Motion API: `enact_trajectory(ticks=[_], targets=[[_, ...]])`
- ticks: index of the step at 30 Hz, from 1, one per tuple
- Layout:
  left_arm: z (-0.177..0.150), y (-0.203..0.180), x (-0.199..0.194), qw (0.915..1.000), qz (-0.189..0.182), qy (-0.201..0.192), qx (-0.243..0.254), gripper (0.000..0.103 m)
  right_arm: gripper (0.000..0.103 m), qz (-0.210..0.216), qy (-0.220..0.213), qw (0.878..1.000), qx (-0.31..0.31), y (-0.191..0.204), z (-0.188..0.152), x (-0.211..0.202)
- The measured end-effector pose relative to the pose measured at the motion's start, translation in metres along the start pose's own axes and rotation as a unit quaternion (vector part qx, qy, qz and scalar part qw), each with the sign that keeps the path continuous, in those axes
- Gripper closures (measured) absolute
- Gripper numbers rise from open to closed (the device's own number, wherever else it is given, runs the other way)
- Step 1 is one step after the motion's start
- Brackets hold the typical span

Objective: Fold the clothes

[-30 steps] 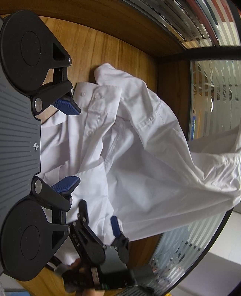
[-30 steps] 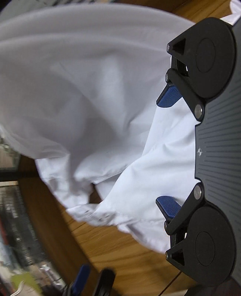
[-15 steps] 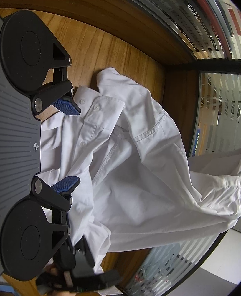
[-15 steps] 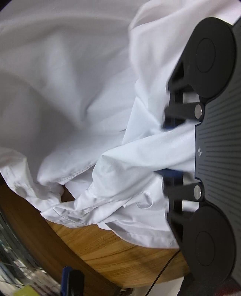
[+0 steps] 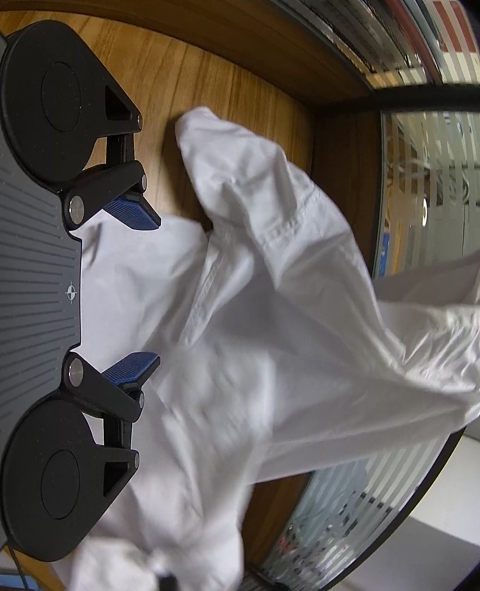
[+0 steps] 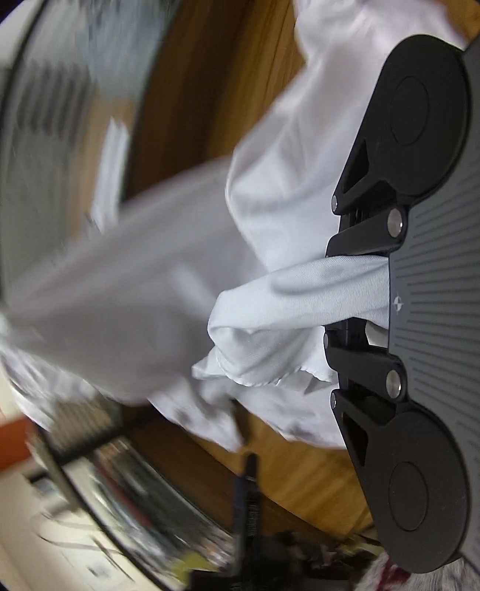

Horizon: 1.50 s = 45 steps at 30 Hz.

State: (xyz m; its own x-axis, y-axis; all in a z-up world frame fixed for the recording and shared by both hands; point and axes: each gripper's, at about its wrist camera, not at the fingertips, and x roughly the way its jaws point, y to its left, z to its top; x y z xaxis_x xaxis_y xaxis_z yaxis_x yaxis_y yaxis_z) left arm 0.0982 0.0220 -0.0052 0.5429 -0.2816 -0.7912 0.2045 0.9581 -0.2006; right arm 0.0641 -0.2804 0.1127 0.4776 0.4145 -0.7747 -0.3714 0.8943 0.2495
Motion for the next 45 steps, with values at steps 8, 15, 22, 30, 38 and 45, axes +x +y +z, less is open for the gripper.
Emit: enact_trajectory(ticks=[8, 15, 22, 30, 38, 45], targets=[[-0.011, -0.048, 0.027, 0.9995, -0.019, 0.022, 0.013, 0.028, 0.094, -0.169, -0.066, 0.983, 0.039, -0.088, -0.007, -0.111], [-0.025, -0.102, 0.053, 0.9981, -0.040, 0.038, 0.029, 0.028, 0.089, -0.293, -0.070, 0.948, 0.108, -0.185, -0.023, -0.155], [-0.035, -0.141, 0.074, 0.9977, -0.040, 0.037, 0.040, 0.028, 0.049, -0.310, -0.051, 0.941, 0.122, -0.223, -0.037, -0.148], [-0.036, -0.128, 0.064, 0.9993, -0.016, 0.025, 0.023, 0.028, 0.027, -0.288, -0.059, 0.950, 0.107, -0.196, -0.017, -0.134], [-0.035, -0.076, 0.045, 0.9999, 0.004, 0.010, 0.013, 0.027, 0.012, -0.268, 0.019, 0.958, 0.100, -0.170, -0.027, -0.119], [-0.035, -0.038, 0.043, 0.9992, 0.008, 0.016, 0.036, 0.027, 0.007, -0.268, 0.050, 0.956, 0.107, -0.113, -0.060, -0.103]])
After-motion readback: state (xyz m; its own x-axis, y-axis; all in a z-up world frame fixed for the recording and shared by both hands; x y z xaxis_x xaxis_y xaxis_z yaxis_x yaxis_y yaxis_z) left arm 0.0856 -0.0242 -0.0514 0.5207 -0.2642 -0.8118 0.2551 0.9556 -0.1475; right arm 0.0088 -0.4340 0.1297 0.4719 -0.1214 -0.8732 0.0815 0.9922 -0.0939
